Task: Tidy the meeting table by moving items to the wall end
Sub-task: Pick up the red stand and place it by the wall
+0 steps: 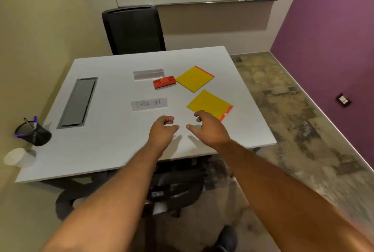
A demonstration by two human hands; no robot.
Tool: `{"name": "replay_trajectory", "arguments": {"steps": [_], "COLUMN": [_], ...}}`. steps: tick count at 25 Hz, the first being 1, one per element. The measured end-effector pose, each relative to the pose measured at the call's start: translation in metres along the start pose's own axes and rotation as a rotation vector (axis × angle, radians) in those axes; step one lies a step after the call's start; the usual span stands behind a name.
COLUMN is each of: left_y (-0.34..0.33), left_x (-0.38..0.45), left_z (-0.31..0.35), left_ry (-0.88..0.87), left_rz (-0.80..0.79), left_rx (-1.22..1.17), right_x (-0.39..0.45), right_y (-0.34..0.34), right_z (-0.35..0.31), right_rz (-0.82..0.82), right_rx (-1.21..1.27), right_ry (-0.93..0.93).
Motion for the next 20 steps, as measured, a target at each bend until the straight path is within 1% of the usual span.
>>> {"name": "replay_trajectory", "arguments": {"steps": [2,4,6,9,12,15,20], "left_y": [-0.056,-0.097,-0.128,-0.169,-0.222,-0.275,-0.347], "left_x": [0.006,0.009,0.013,0.023,0.039,0.060,0.130], "left_z": [0.012,0.026,0.038,0.046,0.051,0.059,0.080], "left_ry": [-0.013,-0.054,-0.123,-0.173,-0.175,-0.196,-0.214], "left_rz": [0.006,0.043,0.086,0.085,0.028,-0.062,-0.163], "left_rx": [0.090,0.161,0.227,0.289,0.312,0.340,0.357], "right_x": [0.004,0.004,0.002,0.002,0.007,0.020,0.081], "right_y": [0.032,0.064,0.093,0.127,0.155,0.175,0.215], "right_z": [0.049,0.093,0.131,0.173,0.216,0.250,0.293], "right_rz": [-0.007,0.000,0.025,0.044,0.079,0.091,0.066], "right_rx": [0.021,0.039,0.033,0.043,0.058,-0.012,-0.118], "right_ry": [-0.002,-0.027,-0.034,-0.046,-0.128,-0.180,-0.207]}}
Point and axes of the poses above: each hand's wrist, its own x-axis towards the middle knuckle, its own y-axis out of the back of the hand, z = x × y, the point moved 6 cm from there along x, towards the middle knuckle, and after that the axes turned 4 degrees about -z, right-handed, at the moved point
